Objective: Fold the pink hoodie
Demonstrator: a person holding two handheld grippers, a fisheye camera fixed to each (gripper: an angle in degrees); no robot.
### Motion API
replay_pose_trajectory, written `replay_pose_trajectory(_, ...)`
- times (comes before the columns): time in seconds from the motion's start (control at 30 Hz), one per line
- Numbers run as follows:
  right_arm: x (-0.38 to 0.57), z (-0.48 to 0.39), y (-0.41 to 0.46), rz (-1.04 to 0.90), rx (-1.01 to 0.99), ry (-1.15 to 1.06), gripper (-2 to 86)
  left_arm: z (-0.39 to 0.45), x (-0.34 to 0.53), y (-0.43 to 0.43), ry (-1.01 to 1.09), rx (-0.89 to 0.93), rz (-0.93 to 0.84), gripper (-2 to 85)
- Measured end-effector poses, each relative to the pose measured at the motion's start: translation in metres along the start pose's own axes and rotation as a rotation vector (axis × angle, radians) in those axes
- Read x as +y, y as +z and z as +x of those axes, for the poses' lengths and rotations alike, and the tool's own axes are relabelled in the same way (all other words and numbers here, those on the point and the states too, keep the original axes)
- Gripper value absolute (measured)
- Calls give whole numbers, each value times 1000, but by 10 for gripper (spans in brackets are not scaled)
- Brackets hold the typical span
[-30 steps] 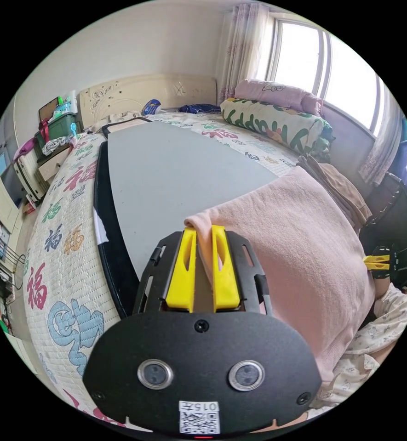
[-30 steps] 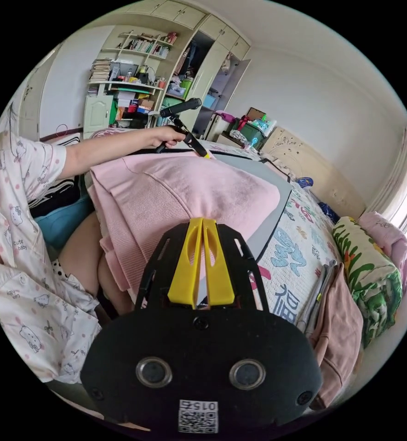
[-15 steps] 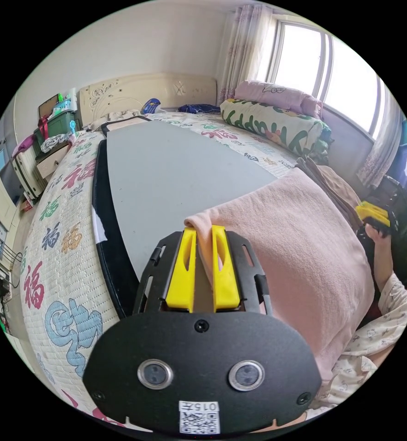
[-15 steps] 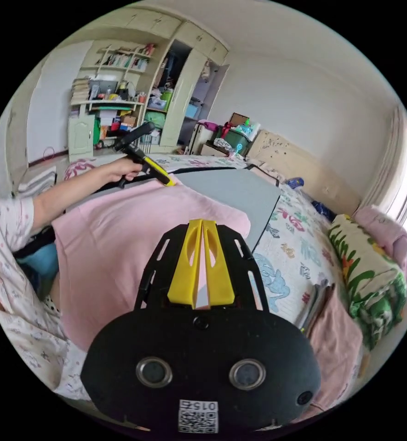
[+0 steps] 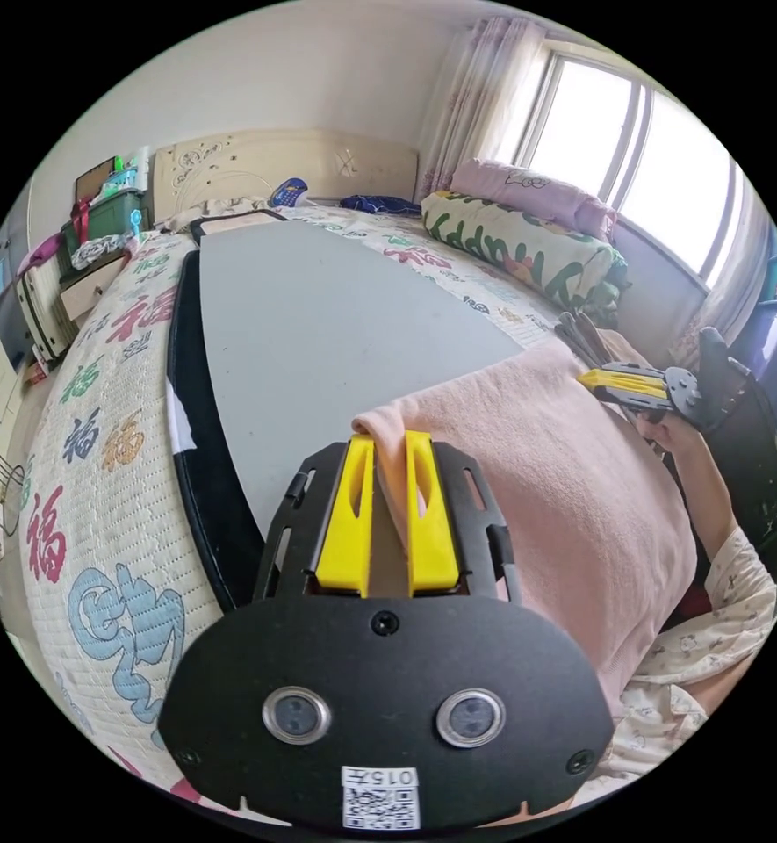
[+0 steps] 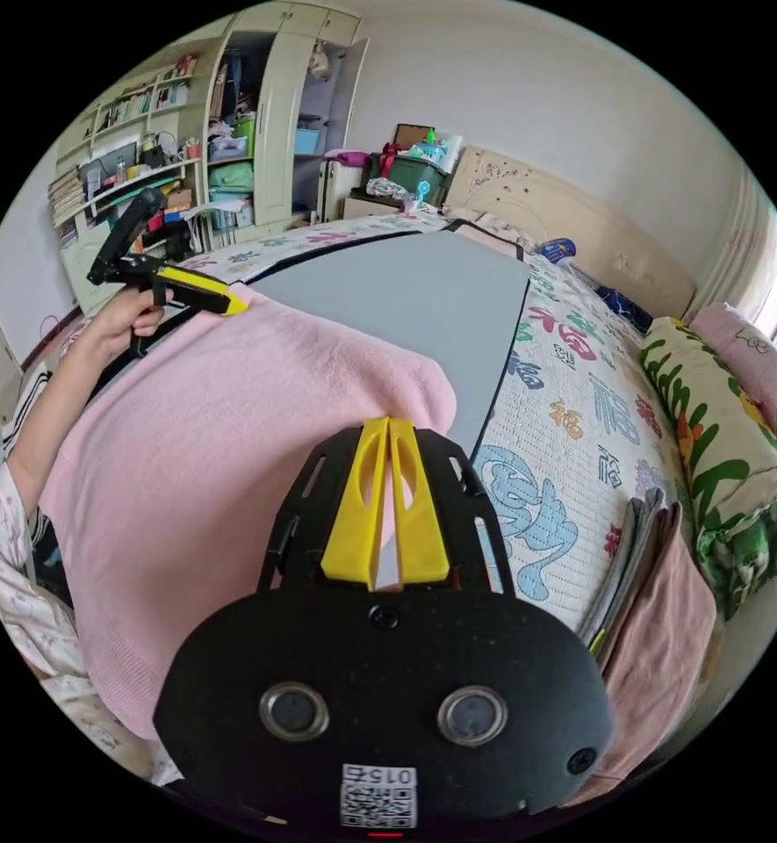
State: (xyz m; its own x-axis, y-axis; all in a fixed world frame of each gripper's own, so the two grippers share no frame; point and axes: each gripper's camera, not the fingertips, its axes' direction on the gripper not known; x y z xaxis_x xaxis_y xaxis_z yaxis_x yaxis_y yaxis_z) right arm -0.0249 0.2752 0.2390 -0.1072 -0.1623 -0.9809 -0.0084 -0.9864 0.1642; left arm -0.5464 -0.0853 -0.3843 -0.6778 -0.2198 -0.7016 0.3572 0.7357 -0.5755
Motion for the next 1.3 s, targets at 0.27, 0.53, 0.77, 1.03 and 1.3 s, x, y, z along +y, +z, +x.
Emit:
replay_pose_trajectory(0.27,-40,141,-52,113,-459,552,158,-117,-3,-73,-174,301,111,106)
replay_pose_trajectory(0.53,-124,146,-23,-66,-558,525,185,-210,-12,-136,-278,544,204,135)
replay_pose_trajectory(0.77,-188,124,-11,-104,-446,465,185,-321,69,-211,-361,440,187,159)
replay_pose_trajectory(1.03,-237,102,25,-117,-473,387,183,-399,106,-197,-410,643,215,215)
replay_pose_trajectory(1.3,-260,67,65,-121,-509,334,184,-443,125,-181,-424,646,225,207)
